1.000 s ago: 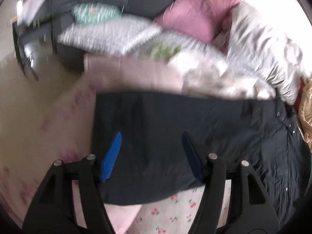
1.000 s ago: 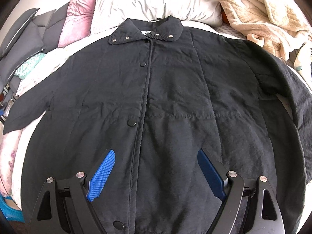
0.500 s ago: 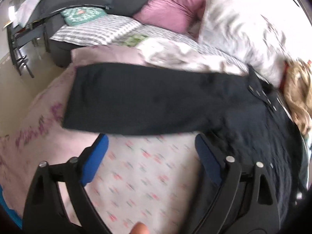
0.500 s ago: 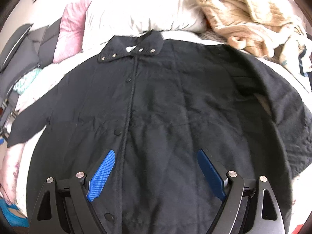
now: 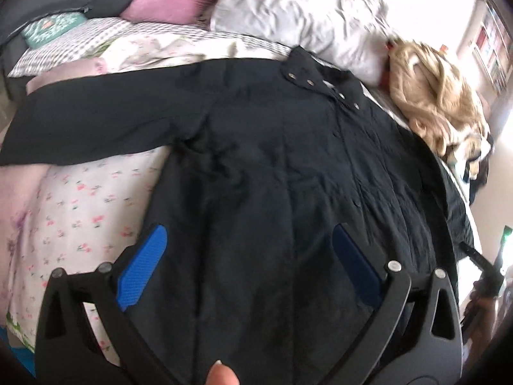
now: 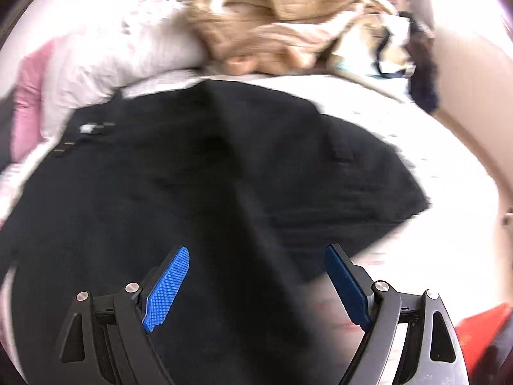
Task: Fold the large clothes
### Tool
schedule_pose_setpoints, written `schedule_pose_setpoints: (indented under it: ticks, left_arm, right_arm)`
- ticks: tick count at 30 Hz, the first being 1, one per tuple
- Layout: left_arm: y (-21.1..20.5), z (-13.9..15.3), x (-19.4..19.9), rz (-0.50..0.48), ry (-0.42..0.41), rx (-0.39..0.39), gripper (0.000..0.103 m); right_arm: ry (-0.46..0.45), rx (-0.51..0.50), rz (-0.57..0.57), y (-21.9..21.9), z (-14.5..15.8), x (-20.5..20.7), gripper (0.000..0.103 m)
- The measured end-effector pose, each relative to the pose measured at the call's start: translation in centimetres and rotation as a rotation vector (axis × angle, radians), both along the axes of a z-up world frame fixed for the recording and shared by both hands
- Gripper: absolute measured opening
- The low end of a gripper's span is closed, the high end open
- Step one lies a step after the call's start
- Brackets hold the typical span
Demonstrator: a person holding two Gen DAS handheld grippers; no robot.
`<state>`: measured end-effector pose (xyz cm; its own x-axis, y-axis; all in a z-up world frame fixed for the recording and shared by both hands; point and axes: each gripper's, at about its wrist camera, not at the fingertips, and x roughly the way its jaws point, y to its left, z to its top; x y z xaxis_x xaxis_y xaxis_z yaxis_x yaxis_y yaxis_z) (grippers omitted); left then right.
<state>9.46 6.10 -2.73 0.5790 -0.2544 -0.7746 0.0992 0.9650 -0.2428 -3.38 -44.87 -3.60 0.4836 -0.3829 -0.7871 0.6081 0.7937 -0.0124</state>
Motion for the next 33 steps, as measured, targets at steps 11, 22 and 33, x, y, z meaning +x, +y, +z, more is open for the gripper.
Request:
schedule_pose_setpoints:
  ticks: [11,22,33]
  left_arm:
    - [-4.9,-0.4,1.0,-0.077,0.019,0.007,0.103]
    - [-6.6,-0.5,0.8,-0.111,0.021,0.012,0.103]
    - [-6.7,-0.6,1.7,-0.114,0.015,0.036,0.103]
  right_arm:
    - [0.106,0.076,-0.013,-4.4,-3.7,0.2,0.066]
    - [-0.116,-0.067,0.004,-6.3,5.1,1.4,0.010]
    - [-0.202,0.049,-0.189,-21.7,11.9,3.1,0.015]
